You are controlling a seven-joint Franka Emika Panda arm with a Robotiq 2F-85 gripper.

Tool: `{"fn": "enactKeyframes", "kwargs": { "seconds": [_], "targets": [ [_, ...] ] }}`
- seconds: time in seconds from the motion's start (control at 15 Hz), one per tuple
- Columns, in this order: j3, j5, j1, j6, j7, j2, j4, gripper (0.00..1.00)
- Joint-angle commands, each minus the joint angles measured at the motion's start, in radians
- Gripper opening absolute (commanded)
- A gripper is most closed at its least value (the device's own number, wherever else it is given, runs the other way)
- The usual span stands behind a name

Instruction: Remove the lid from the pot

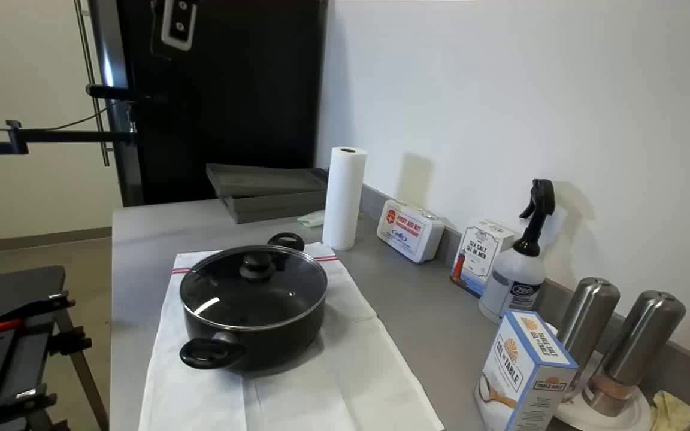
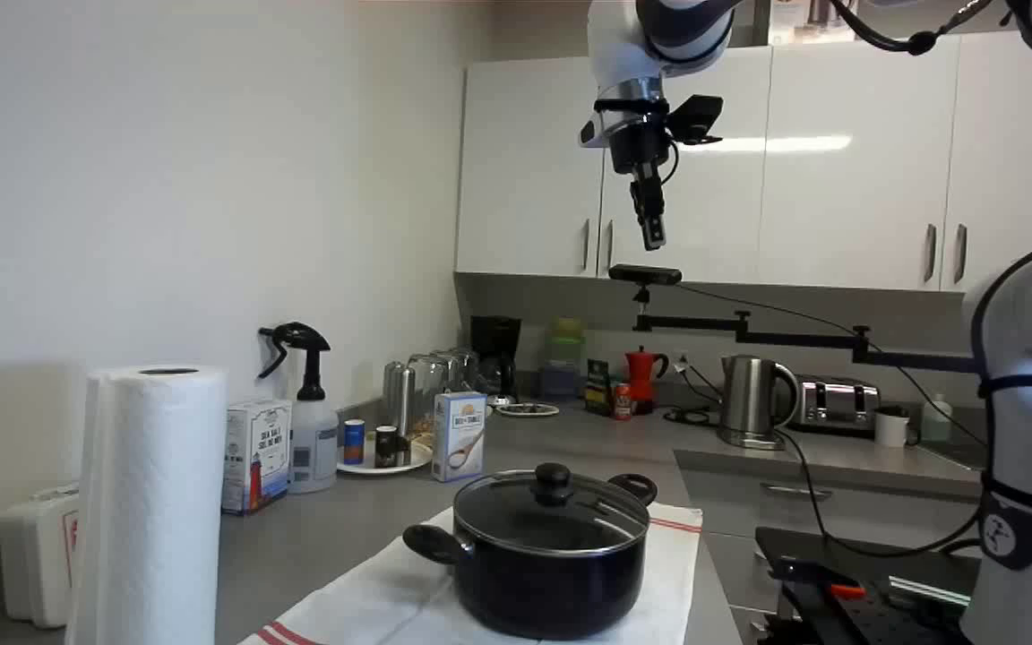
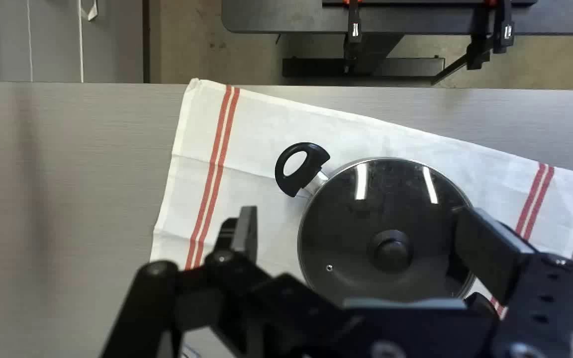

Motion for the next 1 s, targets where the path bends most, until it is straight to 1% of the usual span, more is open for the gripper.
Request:
{"fn": "enactKeyframes", "kwargs": {
  "seconds": [0.0,0.6,0.93],
  "targets": [
    [-0.007,-0.002,0.008,-0.003,0.002,0.001,0.003,1.0],
    [-0.01,0.003,0.009,0.0,-0.005,0.012,0.005,1.0],
    [-0.028,0.05,0.015,0.092,-0.041,0.081,-0.015,1.0]
  ]
}}
